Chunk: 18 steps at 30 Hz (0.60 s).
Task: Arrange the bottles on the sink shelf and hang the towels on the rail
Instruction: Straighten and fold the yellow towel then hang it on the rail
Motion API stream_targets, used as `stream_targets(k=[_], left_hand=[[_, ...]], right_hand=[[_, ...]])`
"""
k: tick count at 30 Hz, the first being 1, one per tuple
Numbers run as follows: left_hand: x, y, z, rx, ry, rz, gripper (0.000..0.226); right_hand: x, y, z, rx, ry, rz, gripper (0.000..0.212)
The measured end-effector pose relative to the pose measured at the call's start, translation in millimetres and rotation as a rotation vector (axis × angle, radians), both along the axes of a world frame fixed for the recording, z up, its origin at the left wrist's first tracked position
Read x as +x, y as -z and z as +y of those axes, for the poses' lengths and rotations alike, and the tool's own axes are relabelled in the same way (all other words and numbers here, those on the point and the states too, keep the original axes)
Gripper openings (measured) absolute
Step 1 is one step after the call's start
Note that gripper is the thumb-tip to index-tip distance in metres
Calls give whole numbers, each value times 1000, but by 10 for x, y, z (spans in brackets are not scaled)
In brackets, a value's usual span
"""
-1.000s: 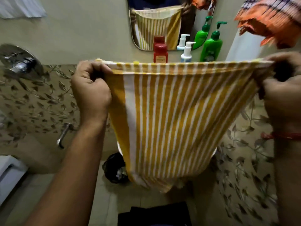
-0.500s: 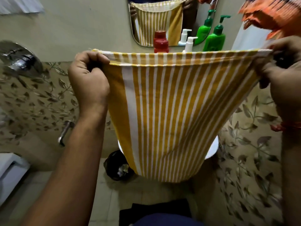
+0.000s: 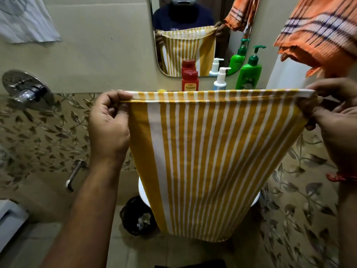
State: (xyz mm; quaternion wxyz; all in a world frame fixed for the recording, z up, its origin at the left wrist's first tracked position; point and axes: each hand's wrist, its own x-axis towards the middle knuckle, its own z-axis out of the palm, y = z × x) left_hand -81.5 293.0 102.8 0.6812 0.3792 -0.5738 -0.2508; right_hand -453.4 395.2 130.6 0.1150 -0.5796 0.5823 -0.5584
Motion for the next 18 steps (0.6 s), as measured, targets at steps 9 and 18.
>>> stream_targets(k=[9, 18], left_hand=[[33, -58, -86, 114, 136, 22, 22], [-34, 10, -186, 138, 43, 29, 24]], right_hand=[[23, -30, 12, -90, -32, -72, 14], [1, 127, -67, 36, -159, -202, 50]])
